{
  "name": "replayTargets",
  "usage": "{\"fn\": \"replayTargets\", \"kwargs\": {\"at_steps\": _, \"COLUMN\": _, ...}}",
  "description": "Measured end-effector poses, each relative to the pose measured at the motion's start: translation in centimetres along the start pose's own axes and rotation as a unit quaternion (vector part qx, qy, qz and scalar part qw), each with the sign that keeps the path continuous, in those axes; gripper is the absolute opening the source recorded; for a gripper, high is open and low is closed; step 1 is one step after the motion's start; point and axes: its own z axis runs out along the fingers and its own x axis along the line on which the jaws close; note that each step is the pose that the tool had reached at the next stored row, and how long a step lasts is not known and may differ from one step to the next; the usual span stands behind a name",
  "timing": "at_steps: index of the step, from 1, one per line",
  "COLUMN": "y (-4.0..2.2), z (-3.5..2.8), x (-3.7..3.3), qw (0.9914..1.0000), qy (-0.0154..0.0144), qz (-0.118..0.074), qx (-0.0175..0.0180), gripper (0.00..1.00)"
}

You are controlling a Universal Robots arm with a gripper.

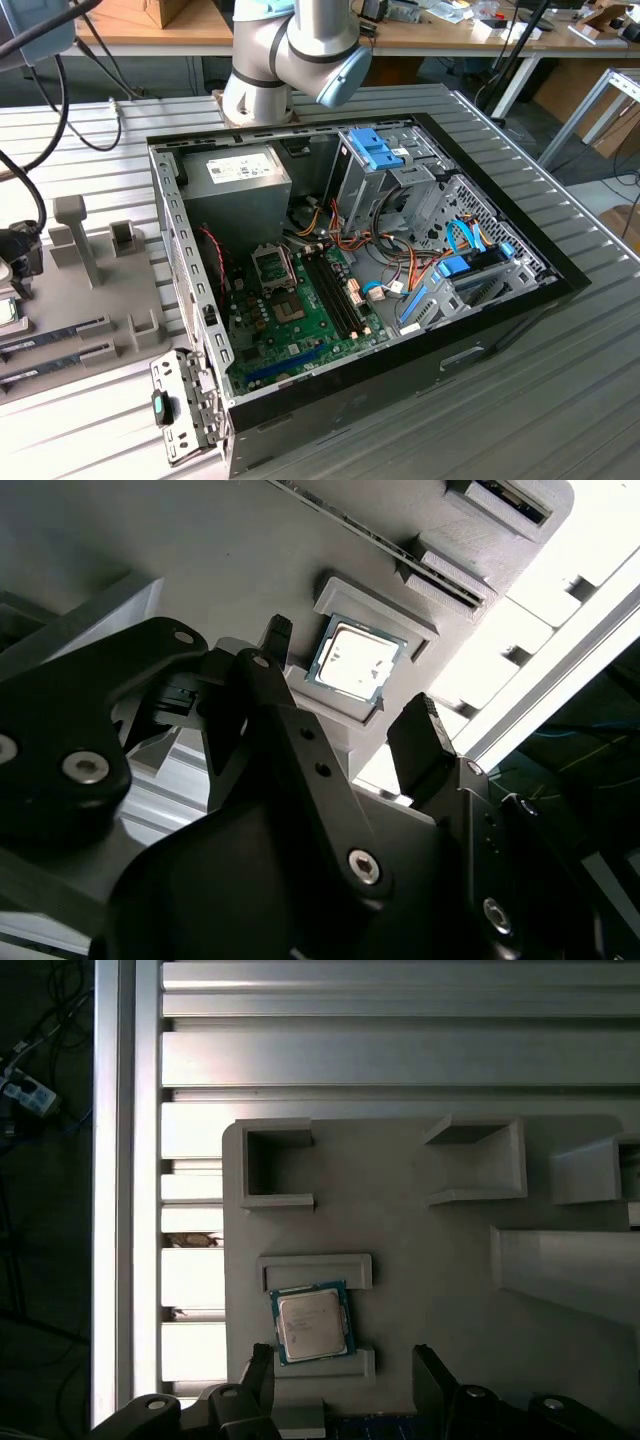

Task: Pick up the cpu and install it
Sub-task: 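Pick up the cpu and move it towards the insertion slot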

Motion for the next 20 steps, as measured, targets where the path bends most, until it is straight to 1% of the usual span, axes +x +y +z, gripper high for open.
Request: {"fn": "replayTargets", "kwargs": {"at_steps": 20, "y": -0.02, "z": 0.41, "x": 0.01, "qw": 1.00000, "qy": 0.0000, "qz": -0.002, "qx": -0.0001, "gripper": 0.66}}
